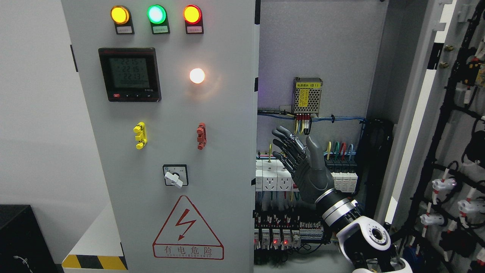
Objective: Open door with both hands
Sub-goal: 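Raise the right hand to the inner edge of the indicator-light door, then hook the indicator-light door edge with the right hand and pull it outward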
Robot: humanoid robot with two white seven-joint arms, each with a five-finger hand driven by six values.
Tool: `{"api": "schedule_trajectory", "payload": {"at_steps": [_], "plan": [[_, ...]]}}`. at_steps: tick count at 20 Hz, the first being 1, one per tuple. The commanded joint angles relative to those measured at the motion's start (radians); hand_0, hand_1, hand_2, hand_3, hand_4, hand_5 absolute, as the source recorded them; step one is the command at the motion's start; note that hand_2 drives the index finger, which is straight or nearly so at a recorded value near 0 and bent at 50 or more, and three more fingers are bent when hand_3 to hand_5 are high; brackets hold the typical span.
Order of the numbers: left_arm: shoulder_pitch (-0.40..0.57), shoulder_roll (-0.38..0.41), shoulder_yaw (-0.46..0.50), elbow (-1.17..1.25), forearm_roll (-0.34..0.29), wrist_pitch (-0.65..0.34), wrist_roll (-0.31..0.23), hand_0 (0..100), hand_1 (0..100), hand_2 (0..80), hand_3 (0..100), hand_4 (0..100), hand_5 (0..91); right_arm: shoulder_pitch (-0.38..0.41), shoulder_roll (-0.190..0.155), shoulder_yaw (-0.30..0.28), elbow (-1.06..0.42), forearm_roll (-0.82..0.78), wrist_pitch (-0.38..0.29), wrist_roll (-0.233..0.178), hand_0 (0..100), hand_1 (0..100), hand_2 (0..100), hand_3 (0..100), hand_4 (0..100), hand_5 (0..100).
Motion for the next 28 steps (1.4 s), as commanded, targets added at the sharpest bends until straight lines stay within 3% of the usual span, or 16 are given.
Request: {"api": "schedule_trajectory", "payload": {"at_steps": [1, 8, 15, 23, 26, 28], "plan": [[0.0, -0.021, -0.007, -0.004, 0.0, -0.005, -0.005, 0, 0, 0.0, 0, 0, 0.0, -0.034, -0.013, 0.007, 0.044, -0.091, 0.038, 0.036, 0, 0, 0, 0, 0, 0], [0.001, -0.044, -0.007, -0.004, 0.002, -0.005, -0.005, 0, 0, 0.0, 0, 0, 0.0, -0.064, -0.025, -0.002, 0.103, -0.091, 0.039, 0.198, 0, 0, 0, 0, 0, 0], [0.001, -0.044, -0.006, -0.004, 0.002, -0.005, -0.005, 0, 0, 0.0, 0, 0, 0.0, -0.109, -0.033, -0.007, 0.181, -0.083, 0.056, 0.3, 0, 0, 0, 0, 0, 0], [0.001, -0.045, -0.006, -0.004, 0.002, -0.005, -0.005, 0, 0, 0.0, 0, 0, 0.0, -0.098, -0.035, -0.002, 0.178, -0.085, 0.09, 0.32, 0, 0, 0, 0, 0, 0], [0.001, -0.045, -0.006, -0.004, 0.002, -0.005, -0.005, 0, 0, 0.0, 0, 0, 0.0, -0.092, -0.035, 0.001, 0.178, -0.077, 0.091, 0.37, 0, 0, 0, 0, 0, 0], [0.001, -0.045, -0.006, -0.004, 0.002, -0.005, -0.005, 0, 0, 0.0, 0, 0, 0.0, -0.093, -0.035, -0.002, 0.176, -0.075, 0.091, 0.37, 0, 0, 0, 0, 0, 0]]}}
